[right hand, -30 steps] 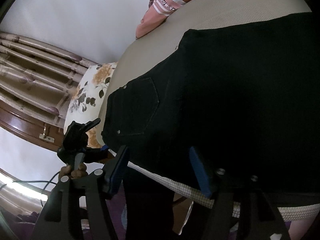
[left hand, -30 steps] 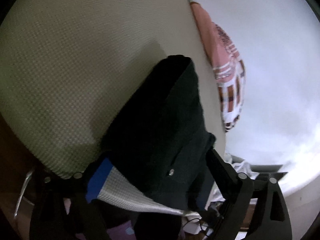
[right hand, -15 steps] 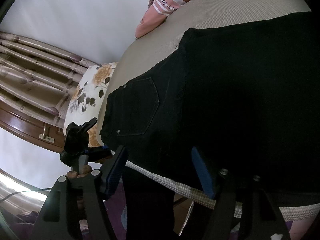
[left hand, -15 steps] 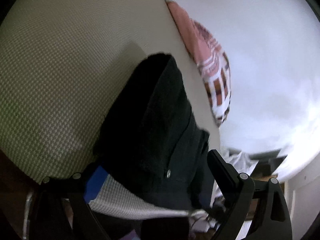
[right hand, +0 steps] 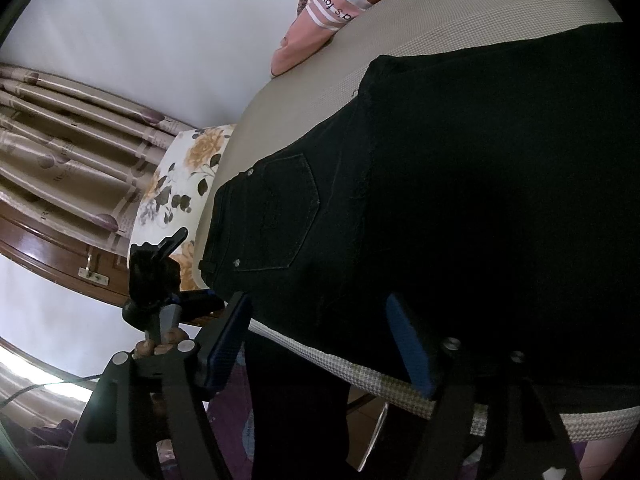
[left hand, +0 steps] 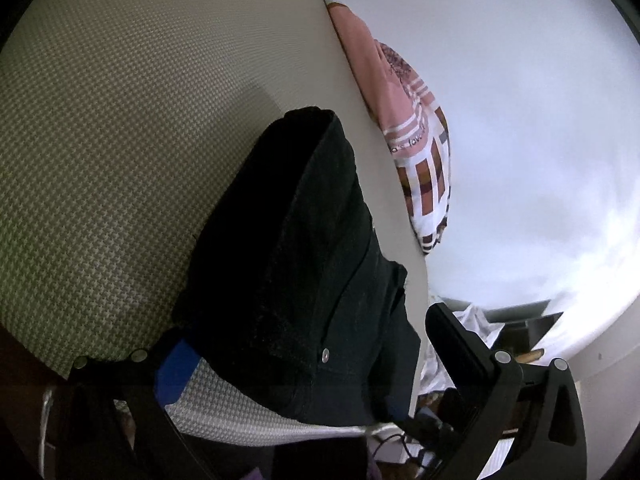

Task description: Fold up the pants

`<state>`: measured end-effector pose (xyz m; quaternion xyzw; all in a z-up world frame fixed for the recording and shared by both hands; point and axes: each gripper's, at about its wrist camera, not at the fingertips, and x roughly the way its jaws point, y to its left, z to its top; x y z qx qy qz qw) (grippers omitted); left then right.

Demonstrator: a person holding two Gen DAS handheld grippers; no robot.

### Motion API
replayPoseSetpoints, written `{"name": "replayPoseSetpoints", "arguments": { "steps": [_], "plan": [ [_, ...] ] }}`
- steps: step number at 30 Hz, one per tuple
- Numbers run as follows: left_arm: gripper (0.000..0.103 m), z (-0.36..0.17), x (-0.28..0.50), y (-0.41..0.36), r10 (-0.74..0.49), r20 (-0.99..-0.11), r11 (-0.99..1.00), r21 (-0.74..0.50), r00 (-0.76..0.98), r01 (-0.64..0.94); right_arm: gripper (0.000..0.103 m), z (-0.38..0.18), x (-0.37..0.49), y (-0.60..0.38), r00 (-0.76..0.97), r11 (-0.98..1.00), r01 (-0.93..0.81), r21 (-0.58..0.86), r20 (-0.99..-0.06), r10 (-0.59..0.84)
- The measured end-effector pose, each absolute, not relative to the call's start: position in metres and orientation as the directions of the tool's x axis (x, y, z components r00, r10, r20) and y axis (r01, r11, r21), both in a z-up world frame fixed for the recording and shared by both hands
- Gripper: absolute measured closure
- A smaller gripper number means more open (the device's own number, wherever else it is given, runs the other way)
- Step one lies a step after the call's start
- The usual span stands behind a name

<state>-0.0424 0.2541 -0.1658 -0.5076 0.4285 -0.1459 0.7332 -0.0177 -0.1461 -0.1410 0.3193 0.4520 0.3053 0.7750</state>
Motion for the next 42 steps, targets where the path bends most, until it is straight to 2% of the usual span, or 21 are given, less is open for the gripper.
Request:
{"name": "replayPoseSetpoints", "arguments": {
  "steps": [1,3,4,5,7,11,17,21,29,42],
  "plan": [
    [0.002,-0.165,-0.048,0.260,-0.649,-0.488,0.452,-0.864,0.584,-0.220,0.035,-0.141,-0.018,-0.146,0.405,0.610,-0.185,0.771,-0.506,0.762],
    [0.020,-0.161,-0.048,0.255,-0.611,-0.541,0.512,-0.827,0.578,-0.232,0.035,-0.141,-0.018,-0.146,0.405,0.609,-0.184,0.772,-0.505,0.762],
    [0.060,-0.162,-0.049,0.253,-0.577,-0.591,0.559,-0.789,0.564,-0.256,0.035,-0.141,-0.018,-0.146,0.406,0.609,-0.183,0.772,-0.505,0.762],
    [0.076,-0.168,-0.050,0.253,-0.559,-0.627,0.575,-0.765,0.543,-0.291,0.035,-0.141,-0.018,-0.146,0.405,0.609,-0.182,0.772,-0.505,0.762],
    [0.076,-0.178,-0.054,0.260,-0.591,-0.583,0.490,-0.809,0.558,-0.326,0.035,-0.141,-0.018,-0.147,0.404,0.606,-0.179,0.775,-0.504,0.763],
    [0.076,-0.165,-0.056,0.251,-0.550,-0.619,0.541,-0.776,0.561,-0.325,0.035,-0.141,-0.018,-0.146,0.406,0.603,-0.176,0.778,-0.500,0.765],
    [0.076,-0.131,-0.055,0.232,-0.463,-0.656,0.700,-0.683,0.597,-0.209,0.035,-0.142,-0.017,-0.145,0.406,0.599,-0.174,0.782,-0.497,0.767],
    [0.076,-0.104,-0.053,0.216,-0.436,-0.650,0.762,-0.635,0.622,-0.129,0.035,-0.143,-0.017,-0.143,0.406,0.600,-0.174,0.781,-0.499,0.766],
    [0.076,-0.070,-0.059,0.185,-0.378,-0.653,0.840,-0.540,0.656,-0.054,0.035,-0.145,-0.017,-0.146,0.403,0.583,-0.165,0.796,-0.485,0.776],
    [0.076,-0.025,-0.055,0.115,-0.350,-0.627,0.917,-0.382,0.696,0.117,0.035,-0.146,-0.017,-0.153,0.405,0.556,-0.155,0.817,-0.461,0.790]
  ]
}}
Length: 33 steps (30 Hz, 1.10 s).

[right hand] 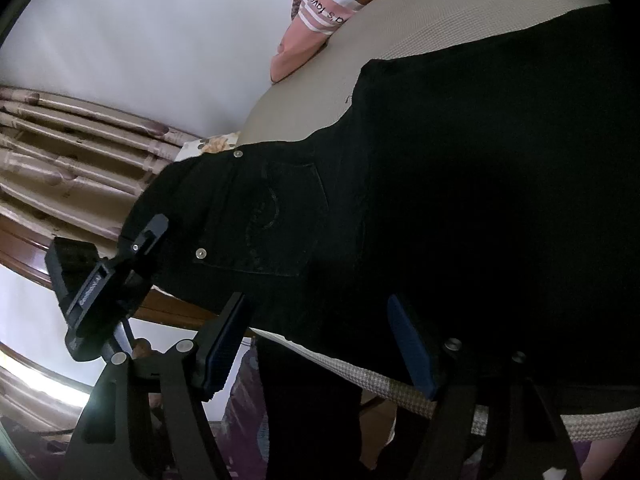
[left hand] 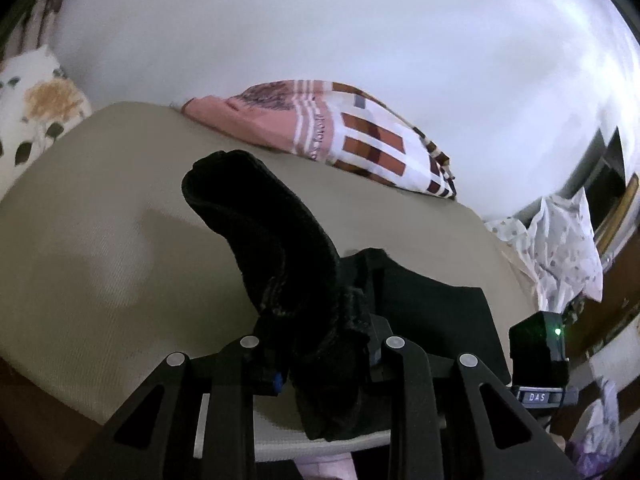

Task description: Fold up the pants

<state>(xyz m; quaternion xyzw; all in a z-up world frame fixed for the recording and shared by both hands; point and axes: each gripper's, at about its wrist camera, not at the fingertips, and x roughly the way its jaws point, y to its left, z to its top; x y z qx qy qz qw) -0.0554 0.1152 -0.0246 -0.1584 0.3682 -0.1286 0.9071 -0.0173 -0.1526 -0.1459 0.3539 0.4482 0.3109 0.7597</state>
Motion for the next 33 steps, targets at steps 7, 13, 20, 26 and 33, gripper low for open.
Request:
{"name": "replayPoseSetpoints", "arguments": {
  "steps": [7,13,20,26,33],
  "plan": [
    [0.076,-0.017,-0.053,0.095,-0.355,-0.623,0.923,-0.352,0.697,0.155,0.035,-0.146,-0.017,-0.156,0.403,0.548,-0.150,0.823,-0.455,0.794],
    [0.076,-0.016,-0.049,0.082,-0.367,-0.623,0.922,-0.341,0.691,0.182,0.035,-0.147,-0.016,-0.159,0.406,0.543,-0.145,0.827,-0.451,0.795],
    [0.076,-0.012,-0.049,0.072,-0.395,-0.609,0.911,-0.356,0.687,0.208,0.035,-0.147,-0.017,-0.163,0.414,0.539,-0.136,0.831,-0.447,0.793],
    [0.076,-0.010,-0.050,0.066,-0.429,-0.592,0.896,-0.375,0.682,0.239,0.034,-0.144,-0.018,-0.172,0.430,0.540,-0.126,0.832,-0.445,0.785],
    [0.076,-0.005,-0.051,0.046,-0.474,-0.581,0.877,-0.381,0.661,0.293,0.032,-0.137,-0.023,-0.179,0.439,0.542,-0.147,0.827,-0.437,0.785]
  ]
}}
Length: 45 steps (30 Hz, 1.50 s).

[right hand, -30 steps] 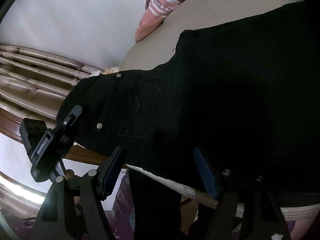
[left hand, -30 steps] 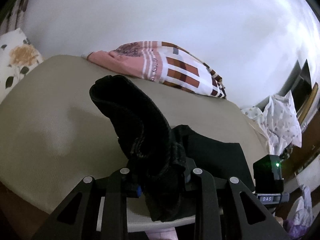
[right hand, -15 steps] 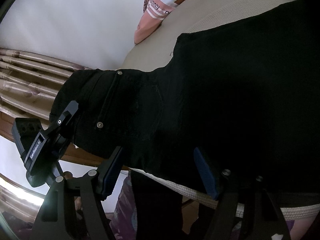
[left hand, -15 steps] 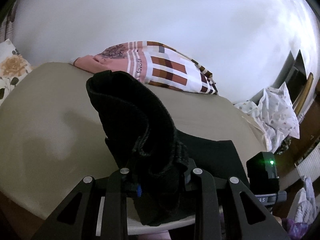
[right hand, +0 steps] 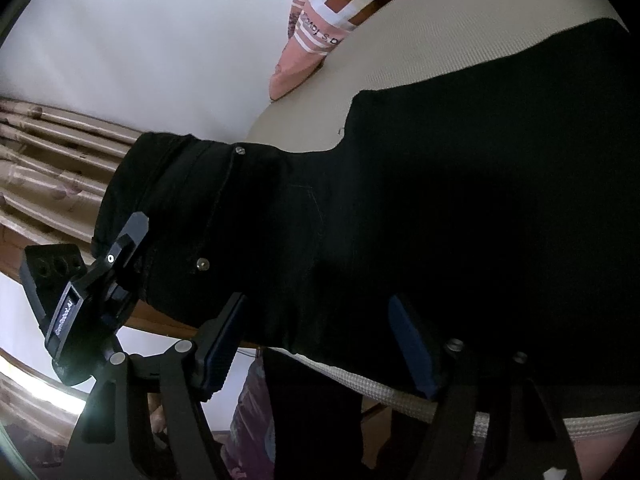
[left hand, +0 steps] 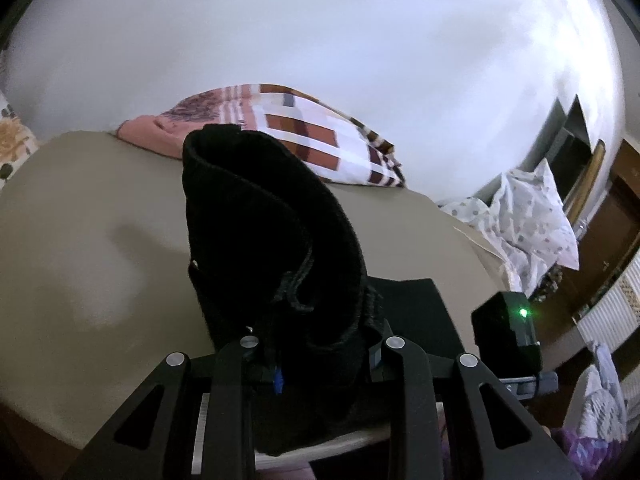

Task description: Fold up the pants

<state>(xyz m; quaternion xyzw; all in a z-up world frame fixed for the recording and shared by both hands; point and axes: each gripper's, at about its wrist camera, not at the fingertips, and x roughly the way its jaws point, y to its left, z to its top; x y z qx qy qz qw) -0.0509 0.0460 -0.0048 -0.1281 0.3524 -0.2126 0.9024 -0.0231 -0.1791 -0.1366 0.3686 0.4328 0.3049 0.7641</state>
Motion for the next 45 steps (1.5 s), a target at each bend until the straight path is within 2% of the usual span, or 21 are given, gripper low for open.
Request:
{"name": "replayPoseSetpoints", "arguments": {
  "steps": [9,15,19,30,42,45],
  "plan": [
    [0.076,0.009,-0.056,-0.020,-0.575,-0.568,0.817,-0.365,0.589,0.446,0.030,-0.120,-0.027,-0.200,0.465,0.533,-0.189,0.825,-0.403,0.788],
    [0.076,0.006,-0.049,-0.082,-0.638,-0.576,0.762,-0.373,0.511,0.530,0.030,-0.114,-0.038,-0.235,0.499,0.485,-0.198,0.852,-0.338,0.798],
    [0.076,-0.002,-0.038,-0.115,-0.661,-0.590,0.736,-0.391,0.463,0.552,0.029,-0.119,-0.046,-0.264,0.538,0.502,-0.169,0.848,-0.348,0.768],
    [0.076,-0.031,-0.019,-0.180,-0.671,-0.656,0.699,-0.405,0.346,0.589,0.029,-0.148,-0.067,-0.321,0.599,0.488,-0.082,0.869,-0.348,0.721],
    [0.075,-0.066,-0.022,-0.217,-0.644,-0.715,0.688,-0.384,0.273,0.616,0.029,-0.180,-0.100,-0.385,0.695,0.403,-0.011,0.915,-0.283,0.661],
    [0.072,-0.071,-0.026,-0.226,-0.630,-0.729,0.681,-0.355,0.266,0.641,0.029,-0.189,-0.111,-0.400,0.717,0.376,0.011,0.926,-0.270,0.642]
  ]
}}
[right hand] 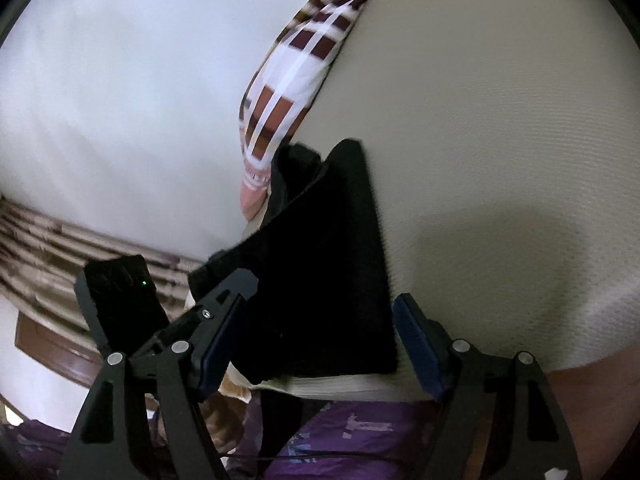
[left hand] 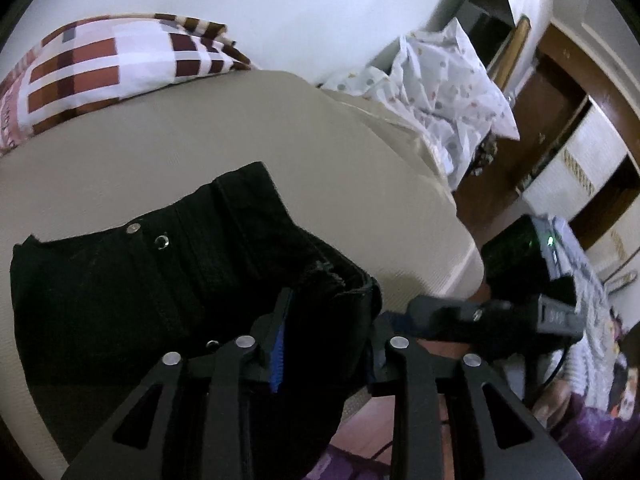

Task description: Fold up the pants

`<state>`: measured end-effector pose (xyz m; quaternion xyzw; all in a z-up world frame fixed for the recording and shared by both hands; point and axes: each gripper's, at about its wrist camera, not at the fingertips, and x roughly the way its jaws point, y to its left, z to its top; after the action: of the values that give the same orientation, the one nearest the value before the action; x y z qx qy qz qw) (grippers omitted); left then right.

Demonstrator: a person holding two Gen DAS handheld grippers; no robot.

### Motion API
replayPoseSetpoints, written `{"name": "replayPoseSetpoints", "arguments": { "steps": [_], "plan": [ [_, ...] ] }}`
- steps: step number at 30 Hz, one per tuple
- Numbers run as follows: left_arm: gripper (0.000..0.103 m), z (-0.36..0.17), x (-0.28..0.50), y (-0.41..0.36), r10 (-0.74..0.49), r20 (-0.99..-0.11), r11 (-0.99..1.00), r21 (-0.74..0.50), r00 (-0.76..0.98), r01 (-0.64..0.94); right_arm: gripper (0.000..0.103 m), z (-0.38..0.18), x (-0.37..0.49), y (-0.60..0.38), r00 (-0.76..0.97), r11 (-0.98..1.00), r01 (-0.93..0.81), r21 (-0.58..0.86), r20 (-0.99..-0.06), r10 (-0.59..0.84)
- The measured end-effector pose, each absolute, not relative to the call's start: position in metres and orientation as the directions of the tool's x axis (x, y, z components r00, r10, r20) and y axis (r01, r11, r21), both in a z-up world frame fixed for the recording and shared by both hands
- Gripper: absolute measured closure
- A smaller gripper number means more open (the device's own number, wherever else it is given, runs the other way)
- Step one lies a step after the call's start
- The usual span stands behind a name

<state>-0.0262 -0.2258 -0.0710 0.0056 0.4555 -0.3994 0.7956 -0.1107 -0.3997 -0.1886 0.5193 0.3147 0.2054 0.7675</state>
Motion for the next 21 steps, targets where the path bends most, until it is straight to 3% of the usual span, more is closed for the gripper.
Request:
{"name": "replayPoseSetpoints", "arguments": {
  "steps": [2,9,10,11,13,17,21],
  "plan": [
    [0.060,-0.073,-0.030,-0.233,-0.633,-0.731,0.666,-0.349,0.253,0.659,0.028,-0.194,-0.114,-0.405,0.733,0.354,0.025,0.935,-0.257,0.629],
    [0.056,-0.042,-0.039,-0.246,-0.725,-0.665,0.553,-0.409,0.178,0.726,0.022,-0.191,-0.126,-0.419,0.778,0.305,0.037,0.952,-0.219,0.589],
    [0.051,-0.030,-0.038,-0.238,-0.743,-0.636,0.553,-0.406,0.210,0.728,0.022,-0.187,-0.130,-0.423,0.785,0.316,0.038,0.948,-0.224,0.577],
    [0.040,-0.016,-0.036,-0.226,-0.749,-0.610,0.569,-0.391,0.260,0.723,0.022,-0.180,-0.135,-0.427,0.799,0.329,0.034,0.944,-0.224,0.559],
    [0.030,0.009,-0.028,-0.193,-0.736,-0.556,0.634,-0.367,0.385,0.681,0.022,-0.163,-0.149,-0.434,0.817,0.343,0.000,0.939,-0.198,0.542],
    [0.019,0.032,-0.009,-0.114,-0.653,-0.488,0.757,-0.397,0.579,0.520,0.023,-0.142,-0.160,-0.422,0.803,0.320,-0.070,0.945,-0.137,0.580],
    [0.019,0.020,-0.005,-0.056,-0.570,-0.532,0.821,-0.391,0.626,0.416,0.028,-0.150,-0.150,-0.391,0.730,0.141,-0.101,0.985,-0.023,0.683]
  ]
}}
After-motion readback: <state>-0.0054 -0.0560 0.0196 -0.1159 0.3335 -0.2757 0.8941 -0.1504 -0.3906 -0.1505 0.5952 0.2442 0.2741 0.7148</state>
